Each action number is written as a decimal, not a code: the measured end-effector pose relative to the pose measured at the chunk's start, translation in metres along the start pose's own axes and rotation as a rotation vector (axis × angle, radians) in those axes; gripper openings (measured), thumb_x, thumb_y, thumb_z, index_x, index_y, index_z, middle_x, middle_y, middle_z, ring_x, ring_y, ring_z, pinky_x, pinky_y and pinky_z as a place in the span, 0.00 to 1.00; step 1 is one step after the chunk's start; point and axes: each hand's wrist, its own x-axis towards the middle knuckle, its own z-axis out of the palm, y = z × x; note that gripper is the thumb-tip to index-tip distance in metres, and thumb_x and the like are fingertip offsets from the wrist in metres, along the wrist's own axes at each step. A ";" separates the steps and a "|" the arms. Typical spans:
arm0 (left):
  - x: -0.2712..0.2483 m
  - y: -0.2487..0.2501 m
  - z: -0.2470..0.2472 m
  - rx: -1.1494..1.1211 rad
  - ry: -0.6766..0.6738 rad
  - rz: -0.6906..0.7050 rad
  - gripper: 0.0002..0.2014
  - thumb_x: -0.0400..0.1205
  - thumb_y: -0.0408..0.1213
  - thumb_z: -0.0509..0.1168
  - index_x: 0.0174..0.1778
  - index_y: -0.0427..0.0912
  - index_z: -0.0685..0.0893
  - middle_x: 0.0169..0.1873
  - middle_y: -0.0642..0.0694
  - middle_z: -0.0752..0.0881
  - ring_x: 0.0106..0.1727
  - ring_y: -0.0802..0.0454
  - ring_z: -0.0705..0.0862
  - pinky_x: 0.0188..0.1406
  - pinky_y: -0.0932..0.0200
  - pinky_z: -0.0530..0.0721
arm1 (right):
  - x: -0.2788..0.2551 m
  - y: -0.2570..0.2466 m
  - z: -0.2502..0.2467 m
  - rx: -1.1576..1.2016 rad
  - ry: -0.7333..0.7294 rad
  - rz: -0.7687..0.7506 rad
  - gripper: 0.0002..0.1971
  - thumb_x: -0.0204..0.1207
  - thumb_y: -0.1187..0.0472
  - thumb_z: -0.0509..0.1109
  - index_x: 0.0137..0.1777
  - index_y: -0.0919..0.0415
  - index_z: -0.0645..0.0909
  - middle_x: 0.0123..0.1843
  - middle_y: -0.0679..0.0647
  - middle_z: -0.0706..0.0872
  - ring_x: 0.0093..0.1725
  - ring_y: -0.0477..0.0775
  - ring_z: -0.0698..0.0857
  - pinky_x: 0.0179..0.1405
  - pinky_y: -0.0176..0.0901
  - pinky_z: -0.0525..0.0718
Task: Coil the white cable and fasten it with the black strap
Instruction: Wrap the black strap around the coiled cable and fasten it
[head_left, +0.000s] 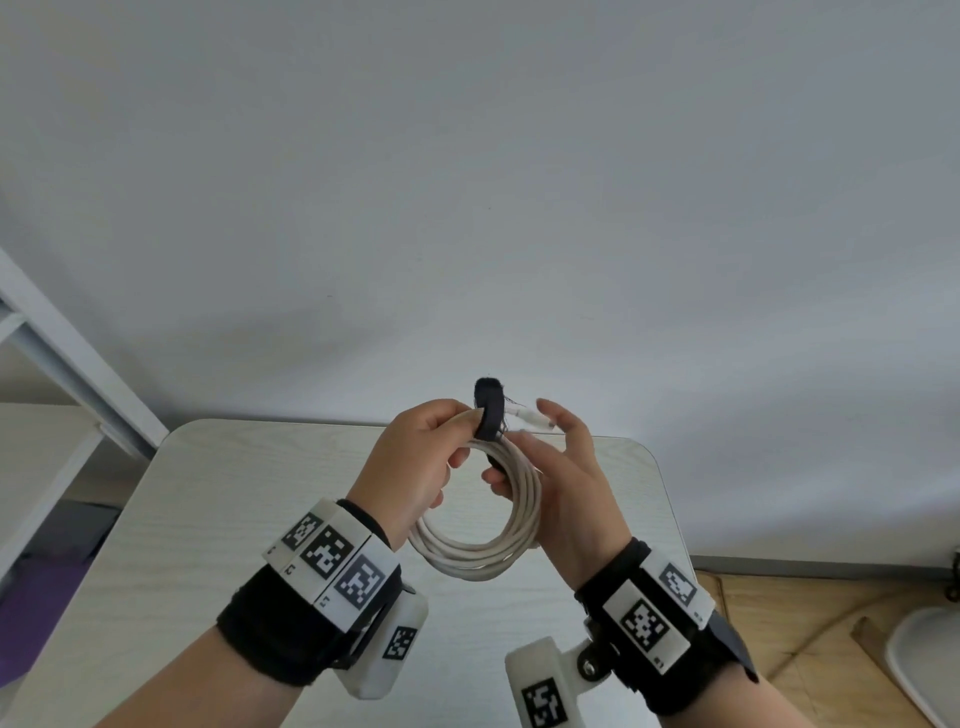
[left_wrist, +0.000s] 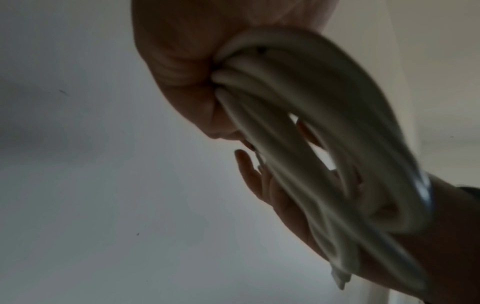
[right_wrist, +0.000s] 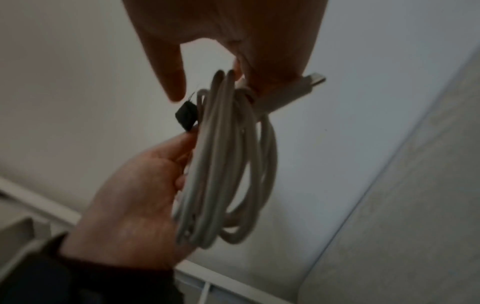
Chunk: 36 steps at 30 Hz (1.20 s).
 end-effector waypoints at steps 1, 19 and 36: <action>0.000 0.000 0.000 0.006 -0.002 0.001 0.16 0.81 0.43 0.63 0.40 0.31 0.80 0.20 0.52 0.69 0.19 0.56 0.60 0.16 0.64 0.59 | 0.001 0.000 -0.001 0.014 0.015 0.050 0.22 0.74 0.58 0.70 0.66 0.46 0.67 0.46 0.58 0.90 0.36 0.55 0.86 0.42 0.50 0.81; 0.004 -0.002 -0.001 0.097 0.013 0.031 0.16 0.83 0.44 0.61 0.42 0.32 0.82 0.22 0.50 0.69 0.18 0.56 0.60 0.17 0.63 0.58 | -0.005 0.017 0.006 -0.792 0.057 -0.474 0.27 0.70 0.75 0.65 0.45 0.36 0.63 0.39 0.49 0.88 0.37 0.43 0.85 0.34 0.29 0.78; 0.002 -0.002 0.003 0.114 0.029 0.031 0.15 0.84 0.42 0.59 0.44 0.33 0.82 0.25 0.46 0.69 0.21 0.54 0.61 0.20 0.60 0.58 | 0.007 0.027 -0.002 -1.096 0.230 -0.810 0.04 0.69 0.60 0.73 0.36 0.51 0.87 0.57 0.48 0.76 0.51 0.53 0.75 0.48 0.41 0.76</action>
